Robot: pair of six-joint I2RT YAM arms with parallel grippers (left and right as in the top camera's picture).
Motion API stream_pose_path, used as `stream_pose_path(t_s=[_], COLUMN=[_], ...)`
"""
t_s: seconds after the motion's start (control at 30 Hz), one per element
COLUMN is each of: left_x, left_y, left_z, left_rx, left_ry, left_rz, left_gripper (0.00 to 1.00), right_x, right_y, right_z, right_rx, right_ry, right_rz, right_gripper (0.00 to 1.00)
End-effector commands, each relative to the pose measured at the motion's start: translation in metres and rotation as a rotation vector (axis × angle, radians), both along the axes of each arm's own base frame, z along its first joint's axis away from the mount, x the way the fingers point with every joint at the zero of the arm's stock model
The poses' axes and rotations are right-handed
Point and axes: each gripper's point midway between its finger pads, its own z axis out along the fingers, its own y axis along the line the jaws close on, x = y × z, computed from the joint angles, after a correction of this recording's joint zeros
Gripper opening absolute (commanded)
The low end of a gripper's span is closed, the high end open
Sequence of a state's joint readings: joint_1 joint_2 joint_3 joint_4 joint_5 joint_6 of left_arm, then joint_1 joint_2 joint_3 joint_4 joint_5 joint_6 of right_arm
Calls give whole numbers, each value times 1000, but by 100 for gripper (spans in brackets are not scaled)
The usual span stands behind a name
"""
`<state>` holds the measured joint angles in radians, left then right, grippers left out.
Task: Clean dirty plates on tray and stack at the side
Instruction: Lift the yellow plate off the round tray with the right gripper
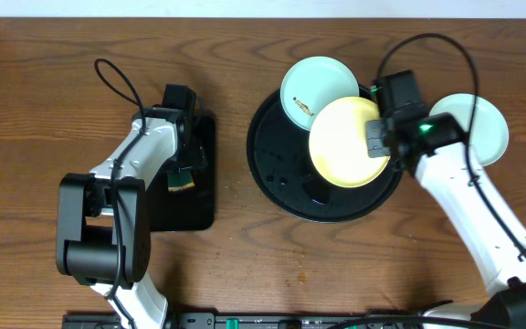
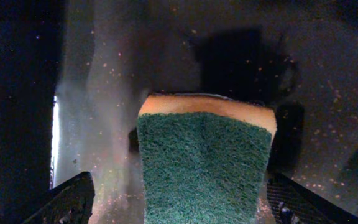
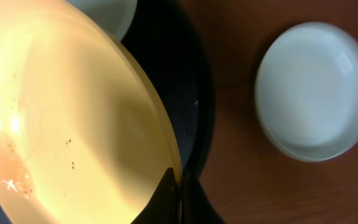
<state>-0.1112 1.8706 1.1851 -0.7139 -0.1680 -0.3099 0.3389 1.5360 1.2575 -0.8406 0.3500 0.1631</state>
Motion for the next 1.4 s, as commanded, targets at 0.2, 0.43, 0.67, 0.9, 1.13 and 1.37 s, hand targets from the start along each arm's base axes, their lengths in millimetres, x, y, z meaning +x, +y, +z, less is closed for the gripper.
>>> stream_pose_path(t_s=[0.2, 0.43, 0.67, 0.9, 1.13, 1.37], left_x=[-3, -3, -3, -3, -3, -3], left_y=[6, 6, 6, 6, 6, 6], left_z=[-2, -2, -2, -2, -2, -2], left_rx=[22, 22, 22, 22, 22, 22], left_ry=[12, 12, 12, 12, 12, 12], left_rz=[-2, -2, -2, -2, -2, -2], left_gripper=[89, 90, 91, 91, 91, 91], right_x=[-1, -15, -17, -17, -16, -5], right_y=[33, 70, 74, 74, 74, 70], right_z=[81, 104, 115, 115, 114, 96], right_rx=[-502, -561, -581, -579, -569, -401], right_ry=[-335, -470, -522, -524, -527, -488], right_rz=[51, 82, 58, 57, 52, 12], right_gripper=[1, 1, 1, 1, 1, 1])
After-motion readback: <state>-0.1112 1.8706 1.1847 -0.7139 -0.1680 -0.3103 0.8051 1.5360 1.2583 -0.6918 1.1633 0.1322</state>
